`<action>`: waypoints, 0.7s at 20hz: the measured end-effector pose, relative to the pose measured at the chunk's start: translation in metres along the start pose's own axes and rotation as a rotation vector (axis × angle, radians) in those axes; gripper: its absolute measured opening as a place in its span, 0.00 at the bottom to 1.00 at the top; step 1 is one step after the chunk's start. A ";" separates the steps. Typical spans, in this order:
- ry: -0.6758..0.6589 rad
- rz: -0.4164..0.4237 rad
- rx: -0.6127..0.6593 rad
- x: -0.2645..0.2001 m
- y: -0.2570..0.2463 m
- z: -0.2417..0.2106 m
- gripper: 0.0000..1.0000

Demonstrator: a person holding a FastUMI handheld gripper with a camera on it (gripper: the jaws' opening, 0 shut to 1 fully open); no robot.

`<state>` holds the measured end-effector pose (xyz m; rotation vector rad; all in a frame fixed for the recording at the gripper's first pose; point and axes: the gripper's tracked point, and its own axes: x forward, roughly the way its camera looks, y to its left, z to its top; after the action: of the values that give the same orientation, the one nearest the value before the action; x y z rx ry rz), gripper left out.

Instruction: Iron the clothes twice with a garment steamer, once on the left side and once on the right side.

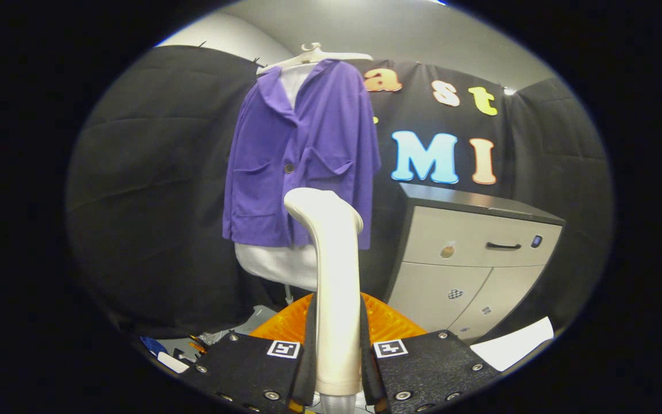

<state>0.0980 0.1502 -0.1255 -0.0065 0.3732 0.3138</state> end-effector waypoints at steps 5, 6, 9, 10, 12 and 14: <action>-0.063 -0.035 0.062 -0.053 -0.058 0.020 0.32; -0.073 -0.041 0.069 -0.064 -0.065 0.023 0.32; -0.121 -0.065 0.071 -0.091 -0.088 0.033 0.32; -0.135 -0.074 0.073 -0.098 -0.097 0.035 0.32; -0.160 -0.093 0.081 -0.114 -0.109 0.041 0.32; -0.180 -0.114 0.090 -0.127 -0.122 0.048 0.32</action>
<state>0.0400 -0.0007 -0.0415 0.0880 0.2073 0.1829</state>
